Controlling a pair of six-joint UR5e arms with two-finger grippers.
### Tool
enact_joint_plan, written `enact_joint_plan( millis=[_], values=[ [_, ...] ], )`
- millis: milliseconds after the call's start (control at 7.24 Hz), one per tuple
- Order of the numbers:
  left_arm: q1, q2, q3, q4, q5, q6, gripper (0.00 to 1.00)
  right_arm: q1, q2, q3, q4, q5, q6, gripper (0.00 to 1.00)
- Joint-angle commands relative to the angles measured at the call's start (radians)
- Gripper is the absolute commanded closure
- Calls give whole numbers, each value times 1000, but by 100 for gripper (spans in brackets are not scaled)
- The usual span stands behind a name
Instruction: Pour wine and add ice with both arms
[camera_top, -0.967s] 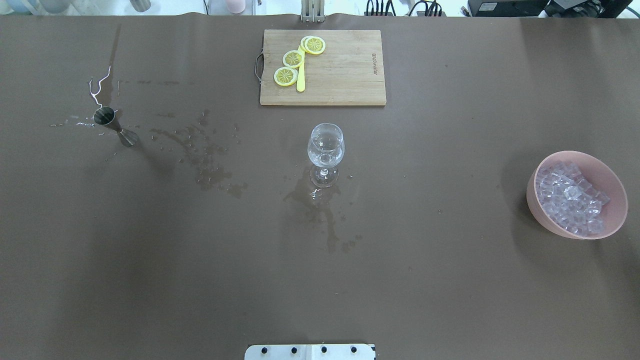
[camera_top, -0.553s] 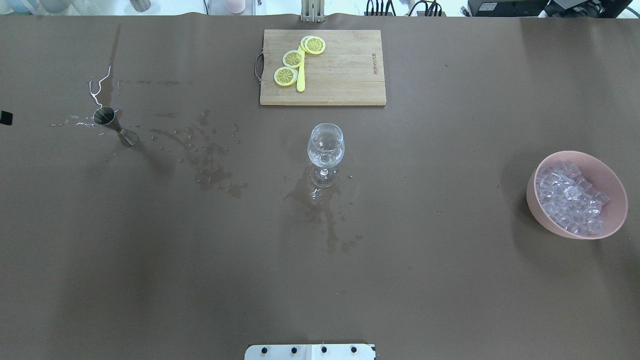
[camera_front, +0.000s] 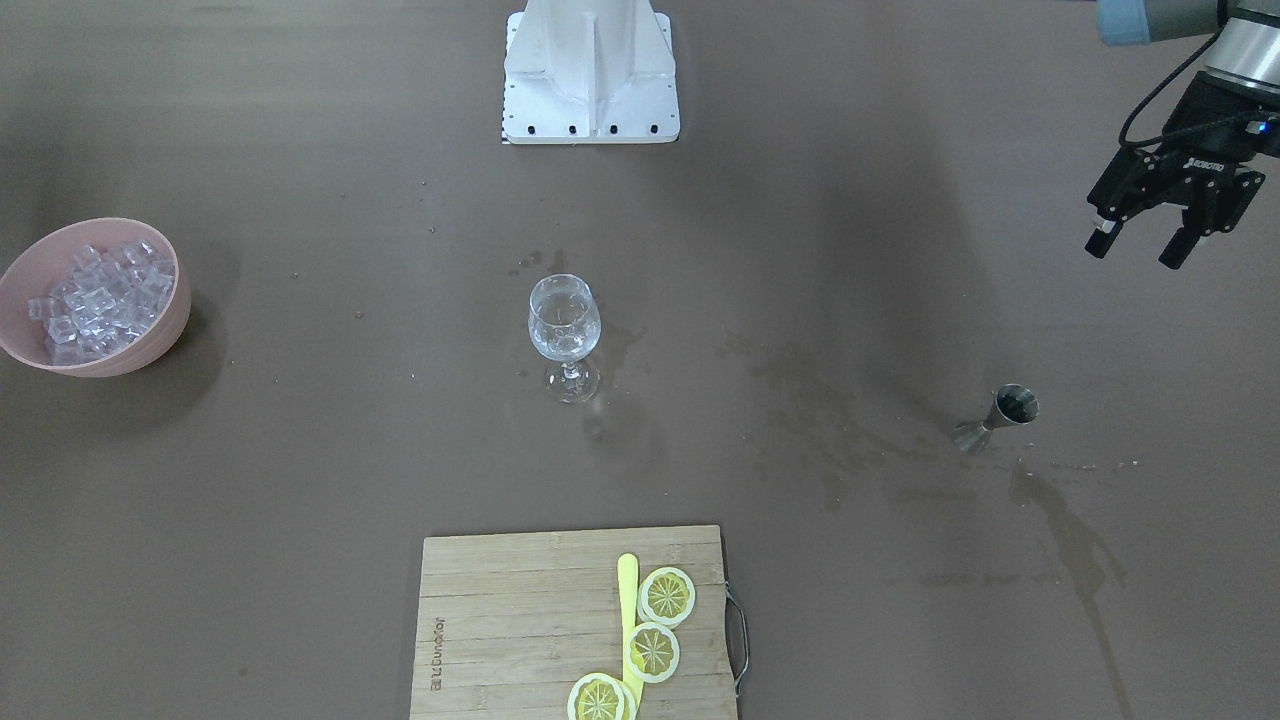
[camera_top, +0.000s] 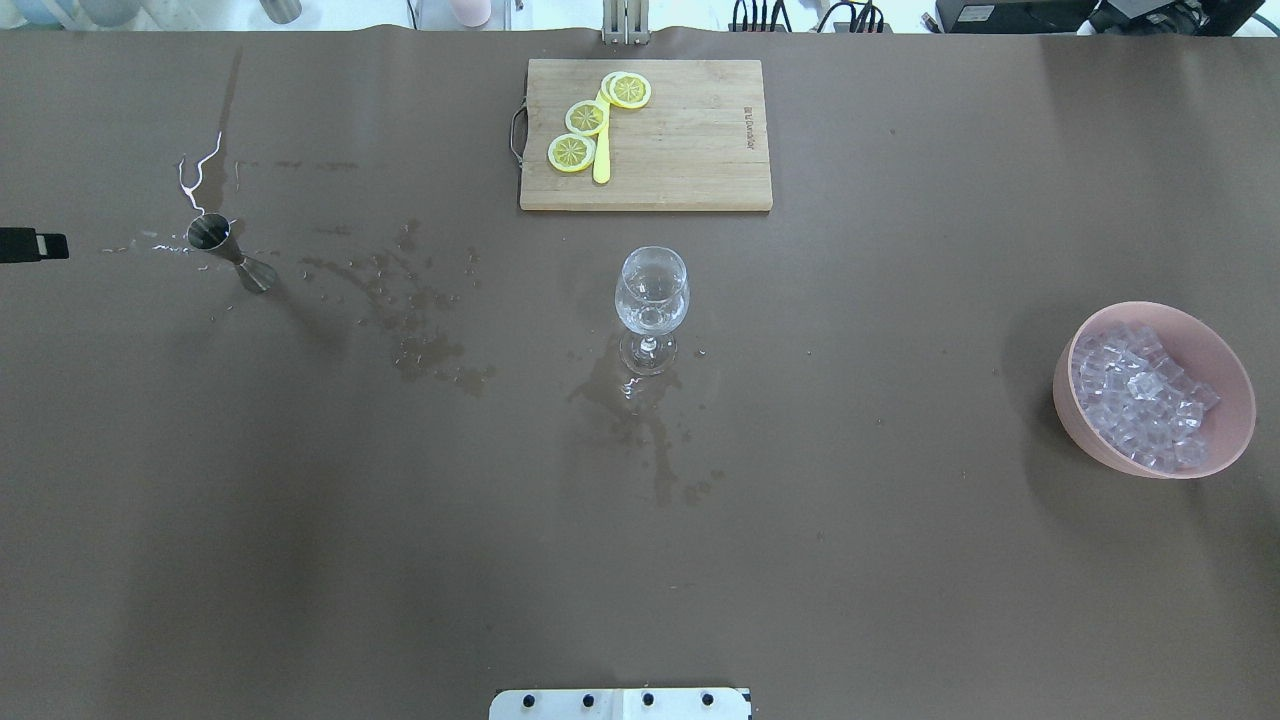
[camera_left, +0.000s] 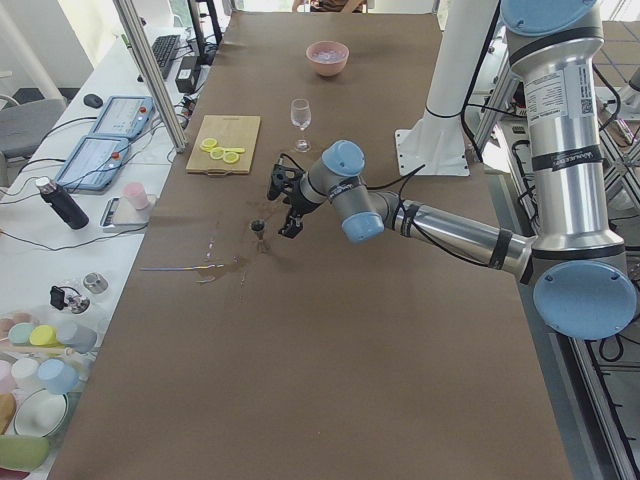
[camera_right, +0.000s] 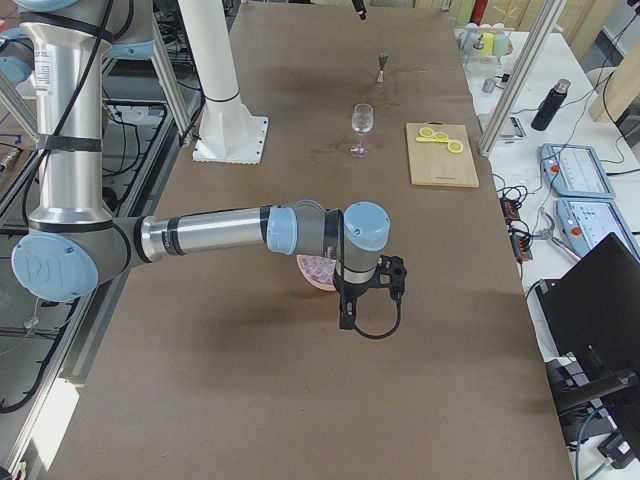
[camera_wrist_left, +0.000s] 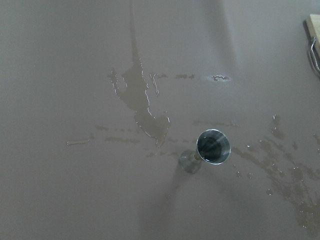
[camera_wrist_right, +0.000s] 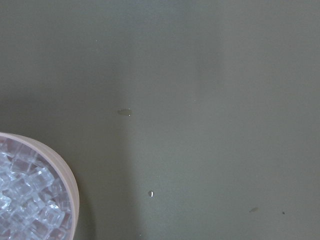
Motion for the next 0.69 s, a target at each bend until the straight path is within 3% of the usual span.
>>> enact_joint_plan(
  millis=[0, 276, 553],
  values=[
    [245, -4, 11, -8, 362, -145, 4, 0, -1, 2, 1, 0, 0, 0],
    [355, -14, 64, -12, 567, -205, 5, 0, 0, -1, 0, 1, 0, 0],
    [482, -113, 154, -14, 759, -262, 4, 0, -1, -6, 0, 1, 0, 0]
  ],
)
